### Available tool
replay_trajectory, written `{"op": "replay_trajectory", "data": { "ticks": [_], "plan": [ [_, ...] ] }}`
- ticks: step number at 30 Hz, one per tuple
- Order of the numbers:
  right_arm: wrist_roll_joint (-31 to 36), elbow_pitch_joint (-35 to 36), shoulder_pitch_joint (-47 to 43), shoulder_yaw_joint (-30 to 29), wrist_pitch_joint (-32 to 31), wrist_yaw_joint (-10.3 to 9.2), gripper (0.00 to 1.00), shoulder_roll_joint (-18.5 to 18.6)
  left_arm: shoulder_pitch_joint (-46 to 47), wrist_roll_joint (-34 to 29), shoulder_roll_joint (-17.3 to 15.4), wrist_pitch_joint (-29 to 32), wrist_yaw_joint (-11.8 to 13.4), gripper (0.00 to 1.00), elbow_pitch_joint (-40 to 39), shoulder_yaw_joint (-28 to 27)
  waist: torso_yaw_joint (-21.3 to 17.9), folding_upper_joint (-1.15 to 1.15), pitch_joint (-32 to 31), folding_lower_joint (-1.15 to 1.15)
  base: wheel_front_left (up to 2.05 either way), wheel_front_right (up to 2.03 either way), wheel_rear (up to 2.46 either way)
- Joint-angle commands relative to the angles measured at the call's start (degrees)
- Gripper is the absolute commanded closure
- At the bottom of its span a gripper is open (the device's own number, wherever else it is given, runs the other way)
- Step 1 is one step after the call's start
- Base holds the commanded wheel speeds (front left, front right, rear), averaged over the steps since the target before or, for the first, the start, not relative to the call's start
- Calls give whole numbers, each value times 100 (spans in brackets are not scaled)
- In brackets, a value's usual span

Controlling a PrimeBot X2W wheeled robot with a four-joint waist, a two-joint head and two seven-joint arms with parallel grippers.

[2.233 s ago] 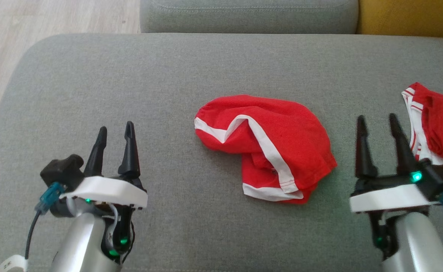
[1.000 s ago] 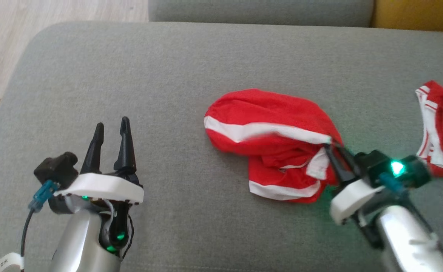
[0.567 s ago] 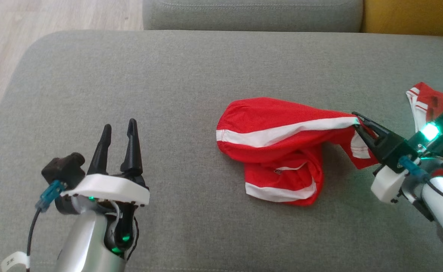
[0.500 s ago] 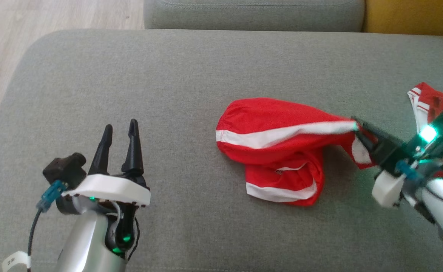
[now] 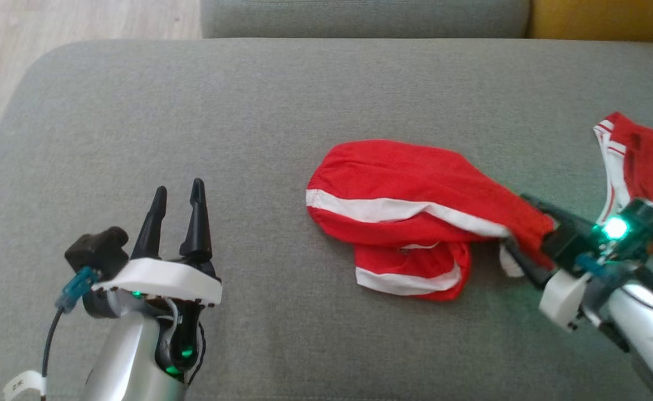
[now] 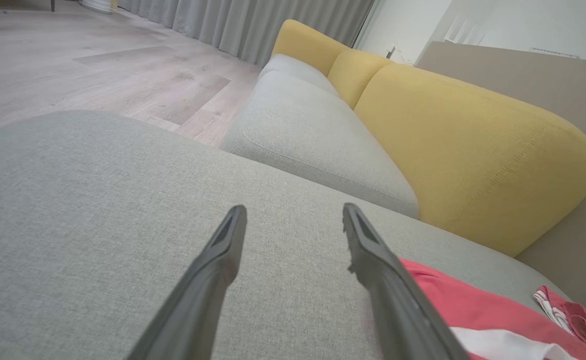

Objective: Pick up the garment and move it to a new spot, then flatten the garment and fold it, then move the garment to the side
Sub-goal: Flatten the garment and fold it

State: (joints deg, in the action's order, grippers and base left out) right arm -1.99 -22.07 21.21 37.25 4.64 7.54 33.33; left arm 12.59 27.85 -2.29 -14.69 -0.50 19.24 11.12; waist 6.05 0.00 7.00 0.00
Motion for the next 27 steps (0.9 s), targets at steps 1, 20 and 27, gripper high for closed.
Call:
{"op": "replay_trajectory", "data": {
  "ticks": [1,20,27],
  "plan": [
    [-57,79,-128,-223,63,-5,0,53,243,-41,-59,-30,-8,0,-141,-201,-66,0,-23,0,0,0,0],
    [-372,1016,-1657,-3757,168,-5,0,-2105,261,-136,-59,-30,-70,0,-243,-463,-743,0,-205,0,0,0,0],
    [-467,1136,-1935,-4121,363,-5,0,-2858,275,-44,-59,-30,-118,0,-272,-473,-842,0,-88,0,0,0,0]
  ]
}}
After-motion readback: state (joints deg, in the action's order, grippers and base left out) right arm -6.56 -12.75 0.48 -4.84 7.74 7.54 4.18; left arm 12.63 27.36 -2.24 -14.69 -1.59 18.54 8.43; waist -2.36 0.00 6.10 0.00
